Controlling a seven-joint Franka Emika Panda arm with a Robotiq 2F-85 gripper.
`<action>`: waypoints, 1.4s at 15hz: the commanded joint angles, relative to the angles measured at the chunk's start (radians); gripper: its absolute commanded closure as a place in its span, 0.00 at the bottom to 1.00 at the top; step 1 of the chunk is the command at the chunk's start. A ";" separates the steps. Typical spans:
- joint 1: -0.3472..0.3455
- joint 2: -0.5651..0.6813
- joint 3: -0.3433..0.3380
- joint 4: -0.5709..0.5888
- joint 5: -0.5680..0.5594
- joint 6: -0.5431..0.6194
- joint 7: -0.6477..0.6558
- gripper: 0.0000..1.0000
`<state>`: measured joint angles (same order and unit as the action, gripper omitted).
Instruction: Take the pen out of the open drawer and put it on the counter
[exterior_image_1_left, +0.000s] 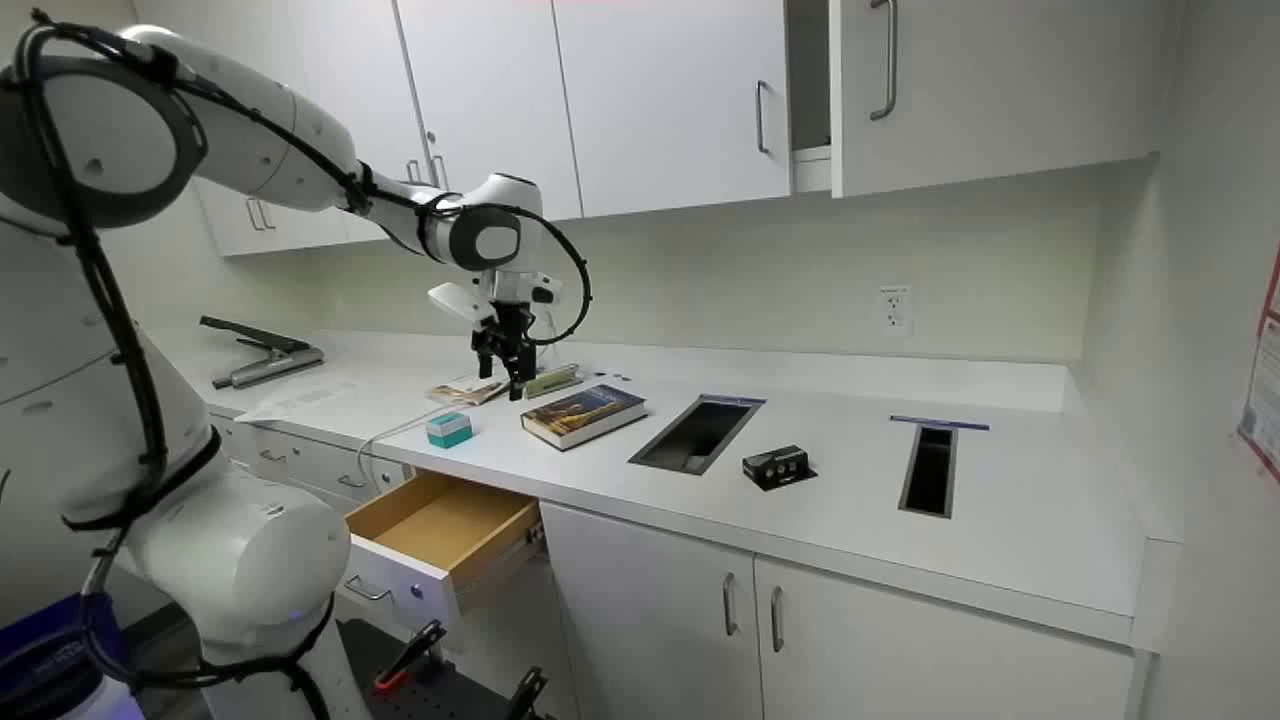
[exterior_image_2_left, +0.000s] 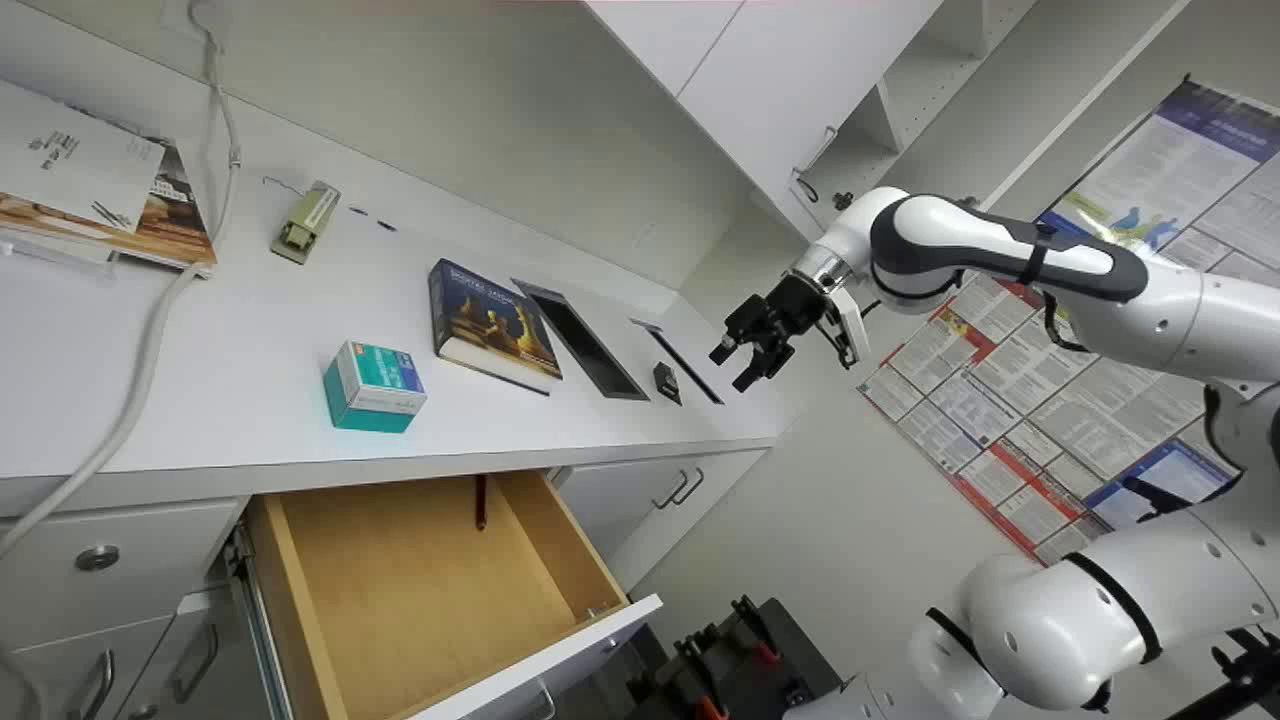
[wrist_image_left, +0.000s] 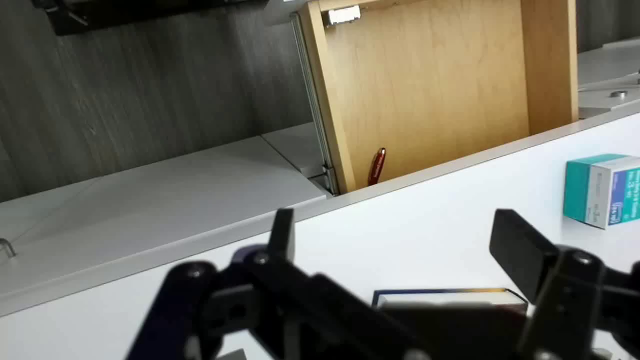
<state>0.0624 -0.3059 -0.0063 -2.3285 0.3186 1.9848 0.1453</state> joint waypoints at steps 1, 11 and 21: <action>-0.013 0.000 0.012 0.002 0.003 -0.003 -0.003 0.00; 0.028 0.000 0.053 0.013 -0.041 -0.036 -0.088 0.00; 0.176 0.120 0.231 0.029 -0.046 -0.016 -0.178 0.00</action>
<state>0.2360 -0.1858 0.2276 -2.3016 0.2729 1.9716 -0.0344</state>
